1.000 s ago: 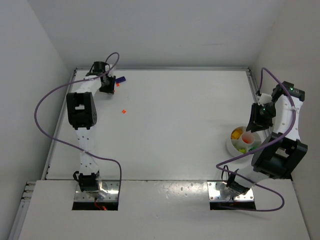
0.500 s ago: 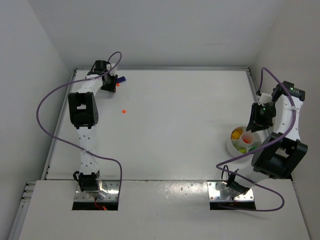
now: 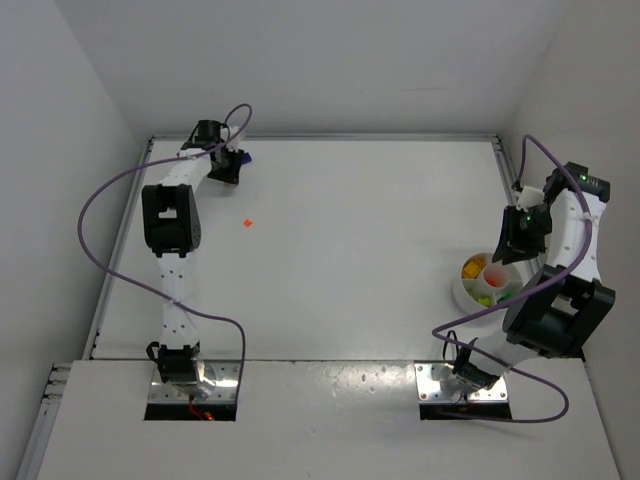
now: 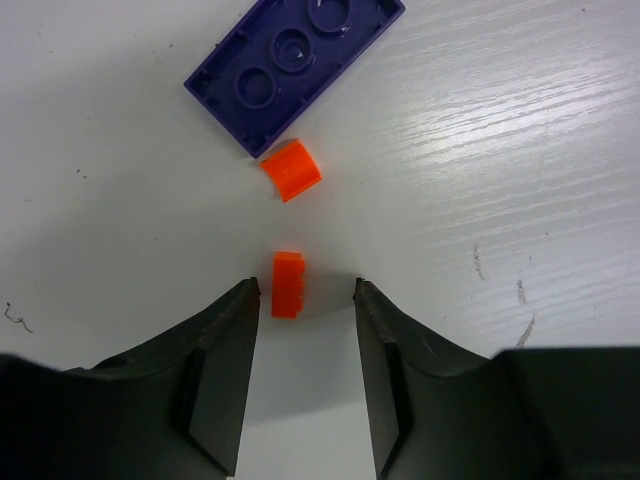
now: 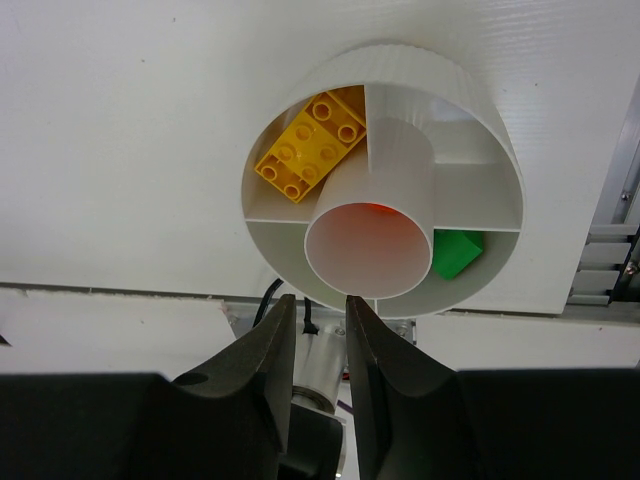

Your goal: Sort the legos into containers by color

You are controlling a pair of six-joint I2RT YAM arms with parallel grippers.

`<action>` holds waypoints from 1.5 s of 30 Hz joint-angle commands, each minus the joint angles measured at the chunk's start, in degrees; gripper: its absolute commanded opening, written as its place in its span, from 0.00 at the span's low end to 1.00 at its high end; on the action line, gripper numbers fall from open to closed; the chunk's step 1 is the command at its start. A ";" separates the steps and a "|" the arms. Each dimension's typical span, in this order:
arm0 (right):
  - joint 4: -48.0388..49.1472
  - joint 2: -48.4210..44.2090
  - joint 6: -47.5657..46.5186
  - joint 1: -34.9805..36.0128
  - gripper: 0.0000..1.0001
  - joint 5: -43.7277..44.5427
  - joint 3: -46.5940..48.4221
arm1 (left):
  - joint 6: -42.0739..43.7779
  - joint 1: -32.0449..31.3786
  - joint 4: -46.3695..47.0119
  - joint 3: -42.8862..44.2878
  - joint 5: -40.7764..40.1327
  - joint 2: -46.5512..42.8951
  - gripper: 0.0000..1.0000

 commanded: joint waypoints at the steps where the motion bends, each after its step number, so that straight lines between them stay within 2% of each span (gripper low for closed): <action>1: -0.47 -0.78 -0.65 0.32 0.27 -1.07 2.18 | 0.06 -1.24 -6.09 -0.85 1.85 3.97 0.49; 8: -0.47 -0.78 -0.65 0.32 0.27 -1.07 2.18 | -1.17 -1.24 -6.09 0.21 -0.96 5.11 0.43; 13: -0.47 -0.78 -0.65 0.32 0.27 -1.07 2.18 | -1.70 -1.24 -6.09 -0.32 -1.49 5.11 0.29; 16: -0.47 -0.78 -0.65 0.32 0.27 -1.59 2.18 | -2.23 -1.24 -6.09 -0.85 -2.01 4.50 0.25; 19: -0.47 -0.78 -0.65 0.84 0.27 -2.20 2.18 | -1.70 -1.24 -3.99 -6.54 -2.01 1.00 0.16; 23: -1.00 -1.83 -2.49 1.55 0.27 -5.54 2.18 | -1.70 -1.24 -1.35 -9.98 -0.88 -1.65 0.04; 25: -1.61 -1.83 -3.20 2.60 0.27 -7.65 2.79 | -1.70 -1.24 -0.30 -11.39 0.88 -2.79 0.02; 28: -2.23 -1.83 -4.43 3.92 0.28 -12.57 3.41 | -1.70 -1.24 2.69 -16.65 7.72 -7.79 0.01; 32: -5.74 0.36 -8.20 5.33 0.28 -23.63 5.87 | -1.17 -1.24 7.43 -25.88 23.26 -18.16 0.01; 34: -5.74 0.36 -9.26 6.82 0.28 -29.18 6.48 | -5.37 -1.76 11.37 -31.86 31.60 -24.31 0.01; 36: -1.82 -2.00 -9.97 8.93 0.28 -30.95 6.49 | -10.28 -3.16 13.24 -36.16 36.19 -29.05 0.01; 40: 10.58 -11.04 -9.44 12.79 0.38 -31.48 1.15 | -19.25 -7.12 17.26 -40.39 46.12 -35.04 0.01; 42: 16.02 -14.21 -8.48 14.99 0.41 -32.35 -1.32 | -26.44 -9.57 20.96 -42.93 47.99 -37.68 0.01; 45: 18.42 -17.82 -8.48 18.41 0.42 -33.59 -3.79 | -33.32 -12.13 27.12 -43.48 50.54 -41.47 0.01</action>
